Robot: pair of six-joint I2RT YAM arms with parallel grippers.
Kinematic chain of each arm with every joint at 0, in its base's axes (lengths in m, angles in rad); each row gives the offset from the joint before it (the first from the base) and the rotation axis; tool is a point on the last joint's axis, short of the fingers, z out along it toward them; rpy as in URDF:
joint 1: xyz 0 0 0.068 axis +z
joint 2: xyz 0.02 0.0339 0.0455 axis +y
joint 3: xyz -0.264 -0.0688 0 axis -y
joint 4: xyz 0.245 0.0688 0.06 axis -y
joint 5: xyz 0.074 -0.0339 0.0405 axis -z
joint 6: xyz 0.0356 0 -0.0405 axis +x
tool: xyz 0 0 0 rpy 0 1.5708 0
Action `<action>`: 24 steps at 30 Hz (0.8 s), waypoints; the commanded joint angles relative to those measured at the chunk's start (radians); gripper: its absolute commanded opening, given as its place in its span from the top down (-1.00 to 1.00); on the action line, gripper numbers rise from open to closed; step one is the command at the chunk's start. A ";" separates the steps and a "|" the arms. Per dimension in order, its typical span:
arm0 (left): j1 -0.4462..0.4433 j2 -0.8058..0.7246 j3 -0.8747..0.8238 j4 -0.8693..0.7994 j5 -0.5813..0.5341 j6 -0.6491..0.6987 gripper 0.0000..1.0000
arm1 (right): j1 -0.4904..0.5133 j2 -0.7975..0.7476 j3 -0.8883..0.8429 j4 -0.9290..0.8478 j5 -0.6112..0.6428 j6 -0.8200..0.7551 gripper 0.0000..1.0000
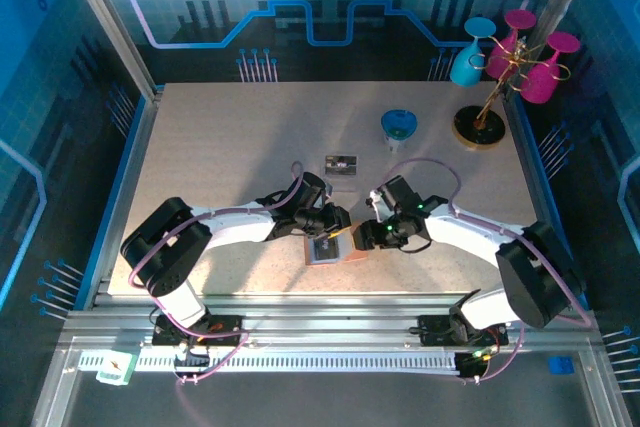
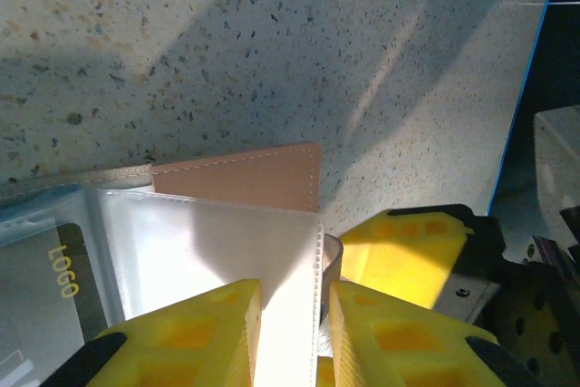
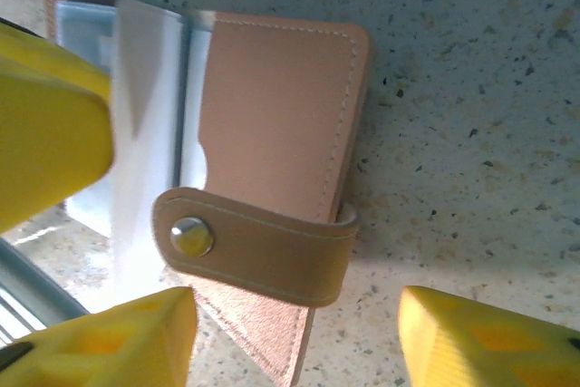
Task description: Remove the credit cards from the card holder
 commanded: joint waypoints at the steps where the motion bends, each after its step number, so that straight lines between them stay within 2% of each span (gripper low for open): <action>1: -0.004 -0.020 -0.014 -0.022 -0.009 0.010 0.46 | 0.029 0.038 0.036 -0.023 0.068 -0.041 -0.30; 15: -0.003 -0.019 -0.017 -0.017 -0.005 0.011 0.42 | 0.050 -0.042 -0.002 0.056 0.216 0.058 -0.19; 24: -0.005 0.001 -0.001 -0.004 0.009 0.010 0.33 | 0.022 -0.090 -0.040 0.066 0.216 0.091 -0.04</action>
